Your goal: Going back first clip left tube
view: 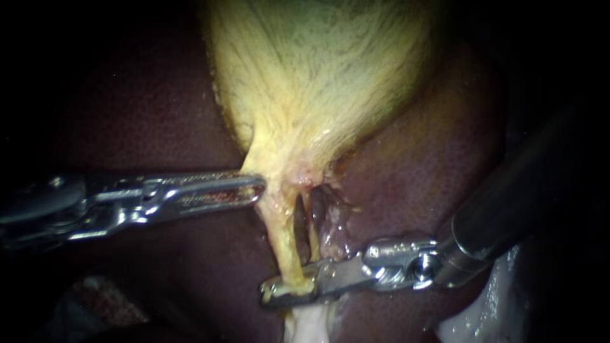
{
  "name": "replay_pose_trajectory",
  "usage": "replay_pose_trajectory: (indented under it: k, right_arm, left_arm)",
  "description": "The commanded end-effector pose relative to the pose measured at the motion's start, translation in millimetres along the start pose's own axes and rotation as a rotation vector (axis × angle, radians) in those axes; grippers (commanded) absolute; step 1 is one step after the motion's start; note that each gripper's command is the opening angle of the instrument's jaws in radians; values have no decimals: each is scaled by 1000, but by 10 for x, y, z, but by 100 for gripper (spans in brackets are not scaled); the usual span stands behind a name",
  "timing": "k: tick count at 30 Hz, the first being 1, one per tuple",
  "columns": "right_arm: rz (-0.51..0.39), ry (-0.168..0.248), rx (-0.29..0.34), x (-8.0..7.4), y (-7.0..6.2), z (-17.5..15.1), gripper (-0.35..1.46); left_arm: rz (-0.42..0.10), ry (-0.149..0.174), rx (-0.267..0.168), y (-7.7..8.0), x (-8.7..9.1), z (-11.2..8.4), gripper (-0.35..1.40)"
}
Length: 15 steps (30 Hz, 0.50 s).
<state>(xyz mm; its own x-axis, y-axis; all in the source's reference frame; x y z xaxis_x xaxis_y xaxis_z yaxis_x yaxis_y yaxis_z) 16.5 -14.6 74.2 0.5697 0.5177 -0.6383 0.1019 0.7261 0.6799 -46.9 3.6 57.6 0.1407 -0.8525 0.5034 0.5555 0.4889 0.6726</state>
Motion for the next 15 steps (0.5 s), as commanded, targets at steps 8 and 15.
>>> replay_pose_trajectory:
  k: [8, 15]
  right_arm:
    - [6, -3, -1, 0, 0, 0, -35]
    - [8, 38, 11, 4, 1, 0, 36]
  left_arm:
    - [0, 0, -1, -1, 0, -1, 0]
    - [0, 0, 0, -2, 0, -1, 0]
